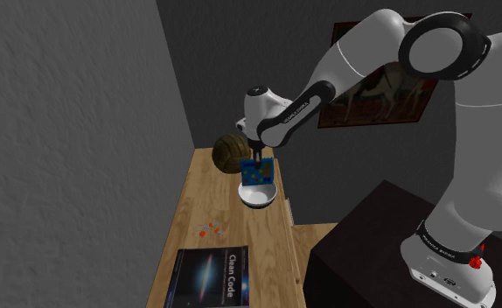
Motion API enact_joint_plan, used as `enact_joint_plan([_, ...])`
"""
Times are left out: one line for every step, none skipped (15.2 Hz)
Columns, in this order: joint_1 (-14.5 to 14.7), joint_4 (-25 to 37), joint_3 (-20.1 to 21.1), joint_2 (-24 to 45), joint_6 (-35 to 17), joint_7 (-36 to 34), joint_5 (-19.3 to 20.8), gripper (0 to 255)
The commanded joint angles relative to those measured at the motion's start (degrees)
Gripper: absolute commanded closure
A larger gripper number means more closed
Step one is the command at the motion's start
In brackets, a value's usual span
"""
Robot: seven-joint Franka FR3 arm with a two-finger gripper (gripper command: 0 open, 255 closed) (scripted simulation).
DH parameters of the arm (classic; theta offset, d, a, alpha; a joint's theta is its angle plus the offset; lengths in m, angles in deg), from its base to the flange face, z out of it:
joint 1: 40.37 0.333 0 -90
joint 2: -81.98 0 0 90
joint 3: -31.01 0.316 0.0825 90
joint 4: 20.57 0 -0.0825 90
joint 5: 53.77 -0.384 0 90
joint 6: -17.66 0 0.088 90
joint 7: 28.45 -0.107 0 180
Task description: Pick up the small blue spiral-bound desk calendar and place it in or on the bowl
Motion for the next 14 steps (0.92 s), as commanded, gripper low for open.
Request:
enact_joint_plan([0.2,-0.2,-0.3,0.9,-1.2,-0.5,0.5,255])
enact_joint_plan([0.3,-0.2,-0.5,1.5,-1.7,-0.7,0.8,255])
enact_joint_plan([0.4,-0.3,-0.6,2.0,-2.3,-0.9,1.1,255])
enact_joint_plan([0.5,-0.3,-0.8,2.6,-2.9,-1.2,1.3,255])
enact_joint_plan([0.7,-0.2,-1.0,3.2,-3.4,-1.4,1.6,255])
enact_joint_plan([0.8,-0.2,-1.2,3.8,-3.9,-1.6,1.9,255])
enact_joint_plan([0.9,-0.2,-1.3,4.2,-4.3,-1.8,2.0,255])
enact_joint_plan([0.9,-0.2,-1.3,4.2,-4.3,-1.8,2.0,255])
enact_joint_plan([0.9,-0.2,-1.3,4.2,-4.3,-1.8,2.0,255])
enact_joint_plan([0.9,-0.2,-1.3,4.2,-4.3,-1.8,2.0,255])
enact_joint_plan([0.9,-0.2,-1.3,4.2,-4.3,-1.8,2.0,255])
enact_joint_plan([0.9,-0.2,-1.3,4.2,-4.3,-1.8,2.0,255])
enact_joint_plan([0.9,-0.2,-1.3,4.2,-4.3,-1.8,2.0,255])
enact_joint_plan([0.9,-0.2,-1.3,4.2,-4.3,-1.8,2.0,255])
